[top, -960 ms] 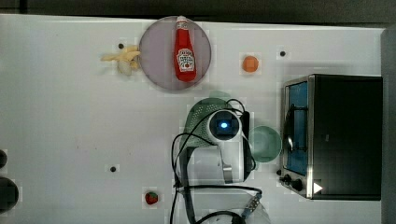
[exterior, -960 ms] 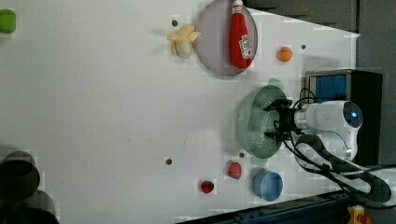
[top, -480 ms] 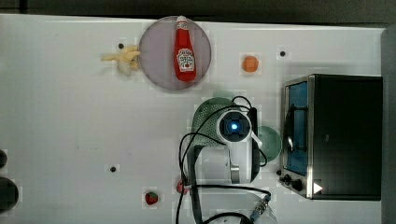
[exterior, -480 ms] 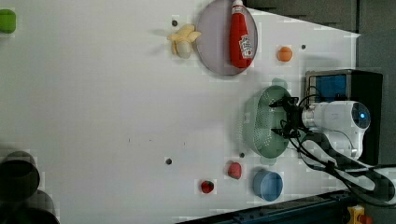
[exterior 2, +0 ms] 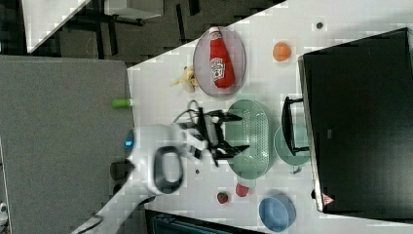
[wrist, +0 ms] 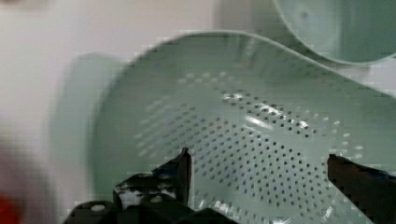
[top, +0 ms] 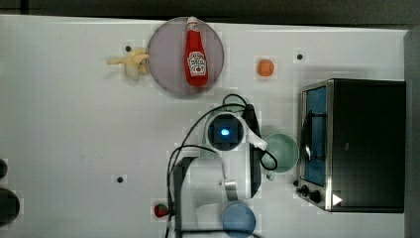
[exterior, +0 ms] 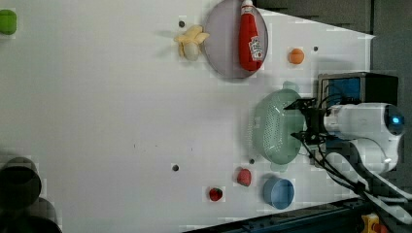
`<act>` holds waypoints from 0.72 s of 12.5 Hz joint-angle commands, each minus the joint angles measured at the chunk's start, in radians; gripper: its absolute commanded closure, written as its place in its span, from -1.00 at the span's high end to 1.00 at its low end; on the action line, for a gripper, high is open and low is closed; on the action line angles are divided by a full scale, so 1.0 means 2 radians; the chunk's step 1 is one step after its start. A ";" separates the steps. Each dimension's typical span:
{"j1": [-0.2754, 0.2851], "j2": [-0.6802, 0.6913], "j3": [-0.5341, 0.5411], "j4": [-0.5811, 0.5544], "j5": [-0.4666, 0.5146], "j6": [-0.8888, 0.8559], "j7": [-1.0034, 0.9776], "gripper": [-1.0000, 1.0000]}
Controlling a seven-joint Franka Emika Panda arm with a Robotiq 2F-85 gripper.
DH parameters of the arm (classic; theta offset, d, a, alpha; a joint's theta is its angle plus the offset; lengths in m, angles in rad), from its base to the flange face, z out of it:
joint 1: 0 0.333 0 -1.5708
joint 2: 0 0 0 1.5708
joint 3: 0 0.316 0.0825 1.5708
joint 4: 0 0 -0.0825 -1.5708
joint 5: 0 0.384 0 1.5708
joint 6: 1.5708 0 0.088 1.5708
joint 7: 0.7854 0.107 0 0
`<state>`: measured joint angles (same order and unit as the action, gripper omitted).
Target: Drag strainer left to right.
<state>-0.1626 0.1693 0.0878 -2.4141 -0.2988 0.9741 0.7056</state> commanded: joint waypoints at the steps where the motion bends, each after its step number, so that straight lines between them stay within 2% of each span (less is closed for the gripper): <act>1: 0.004 -0.076 0.027 0.047 0.002 -0.102 -0.052 1.00; 3: 0.004 -0.119 0.032 0.069 0.040 -0.186 -0.108 1.00; 6: 0.003 -0.179 0.022 0.097 0.153 -0.277 -0.239 1.00; 9: 0.004 -0.231 0.020 0.143 0.164 -0.347 -0.301 1.00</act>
<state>-0.1539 -0.2805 0.1166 -2.1504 0.0148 0.3120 0.2529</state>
